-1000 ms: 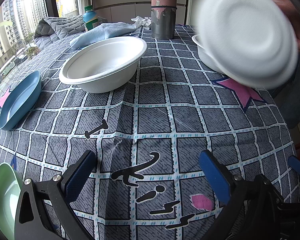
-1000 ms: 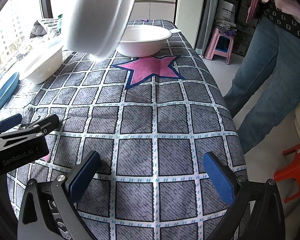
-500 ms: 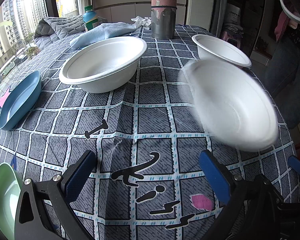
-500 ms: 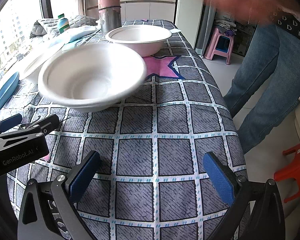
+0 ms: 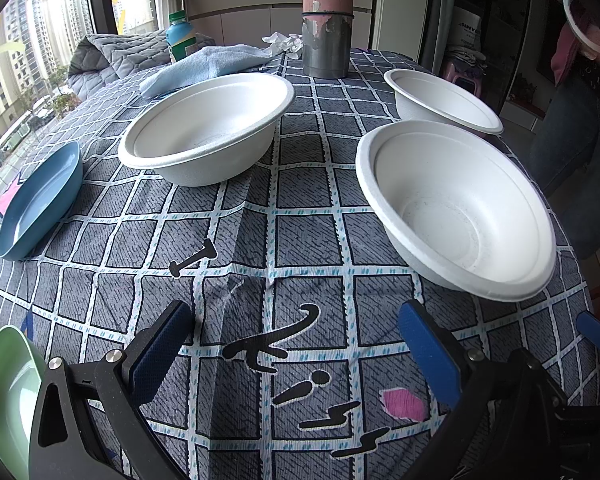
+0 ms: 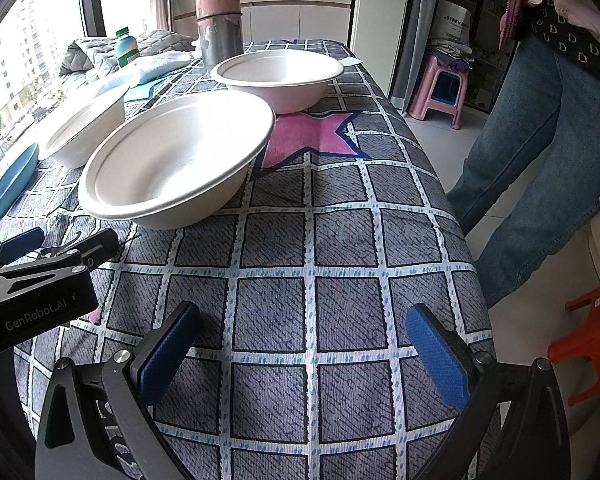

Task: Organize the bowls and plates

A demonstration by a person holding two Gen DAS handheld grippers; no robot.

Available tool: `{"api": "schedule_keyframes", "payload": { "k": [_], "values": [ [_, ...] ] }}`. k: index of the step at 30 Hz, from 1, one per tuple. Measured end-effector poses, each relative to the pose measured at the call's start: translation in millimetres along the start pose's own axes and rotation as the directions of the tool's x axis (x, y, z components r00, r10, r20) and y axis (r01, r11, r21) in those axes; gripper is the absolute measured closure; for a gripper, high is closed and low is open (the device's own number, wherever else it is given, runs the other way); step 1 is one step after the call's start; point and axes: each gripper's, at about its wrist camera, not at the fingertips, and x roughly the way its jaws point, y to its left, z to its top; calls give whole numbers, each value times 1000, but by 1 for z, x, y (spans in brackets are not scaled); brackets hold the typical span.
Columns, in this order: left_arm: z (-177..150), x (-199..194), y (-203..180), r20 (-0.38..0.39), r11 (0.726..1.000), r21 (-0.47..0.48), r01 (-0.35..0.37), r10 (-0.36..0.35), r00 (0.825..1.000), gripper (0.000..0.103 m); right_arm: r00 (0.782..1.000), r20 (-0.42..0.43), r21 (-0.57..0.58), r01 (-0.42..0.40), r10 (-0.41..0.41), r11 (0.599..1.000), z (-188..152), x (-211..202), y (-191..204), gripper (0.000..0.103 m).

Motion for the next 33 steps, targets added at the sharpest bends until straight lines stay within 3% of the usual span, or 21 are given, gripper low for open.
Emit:
{"api": "schedule_keyframes", "payload": {
  "k": [29,33],
  "values": [
    [0,0,0,-4,1000,2,1,-1,1000,0,1000,-2,1,-2,2,1000,-1,-3,0,0],
    [2,-1,-1,-70,1000,20,15,-13,997,0,999,-44,-20,-8,7,1000,4,0,-1,0]
  ]
}}
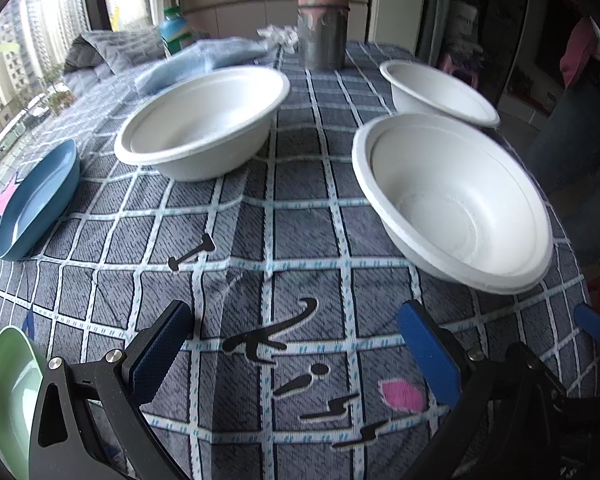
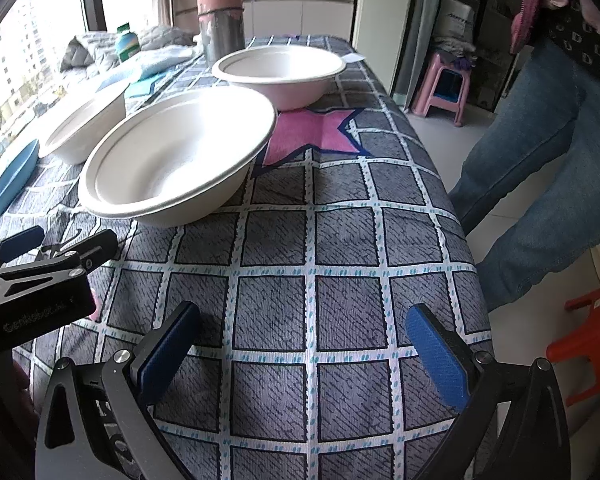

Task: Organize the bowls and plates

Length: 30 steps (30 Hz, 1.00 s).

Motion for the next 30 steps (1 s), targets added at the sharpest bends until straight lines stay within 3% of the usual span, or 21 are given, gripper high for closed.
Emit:
{"api": "schedule_keyframes", "payload": {
  "k": [6,8,11,13,18,22,26,30],
  "values": [
    [19,6,2,-149,1000,14,11,-9,989,0,991,-135,-12,-11,9,1000,13,10,-2,0],
    [22,7,2,-193,999,30,12,-6,981,0,980,-200,-35,-22,15,999,21,14,-2,0],
    [27,7,5,-264,999,46,-16,28,964,0,945,-327,-70,-38,13,997,36,23,-2,0],
    [30,-3,9,-300,998,46,-48,60,952,0,931,-365,-50,-48,26,998,42,20,-6,0],
    [39,-45,22,-302,998,12,-68,69,951,0,936,-345,18,-72,74,997,60,-21,-18,0],
    [45,-74,25,-308,995,39,-97,104,946,0,914,-372,12,-170,162,985,62,-47,-9,0],
    [46,-106,34,-278,994,34,-108,113,954,0,915,-348,-49,-235,204,971,57,-65,18,0],
    [30,-121,57,-305,987,-12,-157,146,941,0,905,-359,-140,-294,228,946,60,-65,51,0]
  ]
}}
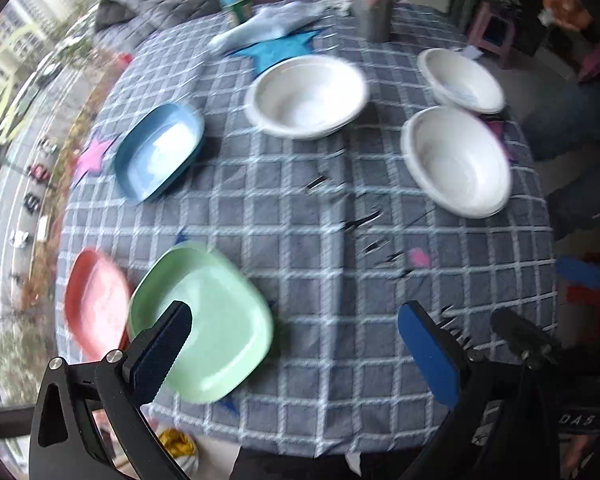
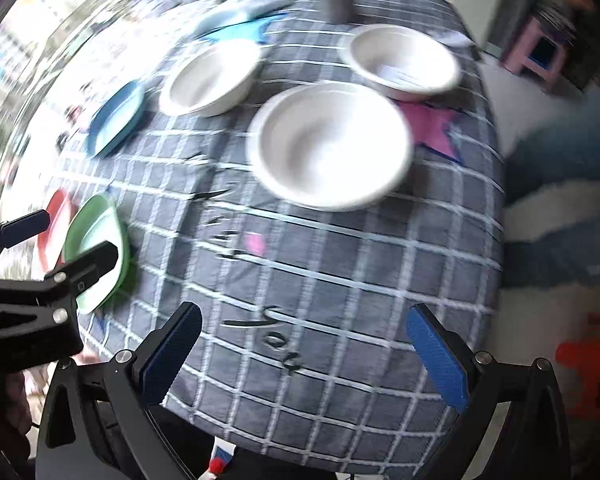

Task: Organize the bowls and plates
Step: 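Swing both grippers over the table toward the green plate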

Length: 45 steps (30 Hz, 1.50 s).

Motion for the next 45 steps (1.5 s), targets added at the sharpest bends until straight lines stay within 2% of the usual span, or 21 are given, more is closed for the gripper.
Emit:
{"api": "schedule_keyframes", "payload": {
  "k": [4,10,20,28,32,38,42,45],
  "values": [
    [-16,-1,30,-26,996,-84,-33,31,999,0,1000,-1,-99,-10,10,995,12,2,34,0],
    [-23,-7,61,-9,982,-188,-19,18,1000,0,1000,-12,-208,3,-6,978,9,1,67,0],
    [-26,5,78,-44,985,-172,12,-20,999,0,998,-59,-213,-6,-6,977,13,7,83,0],
    [-42,13,102,-100,967,-256,18,-45,994,0,996,-84,-234,5,-25,972,12,15,95,0],
    [-47,9,112,-93,953,-303,14,-45,995,0,997,-80,-243,-5,-15,970,12,14,98,0],
    [-50,0,109,-87,961,-276,-8,-16,996,0,996,-85,-257,-33,11,966,11,16,104,0],
    [-38,-1,118,-68,955,-297,3,-24,997,0,998,-62,-279,-22,5,960,17,10,110,0],
    [-28,-4,116,-54,964,-267,17,-33,998,0,999,-33,-266,1,-10,964,25,2,110,0]
  ]
}}
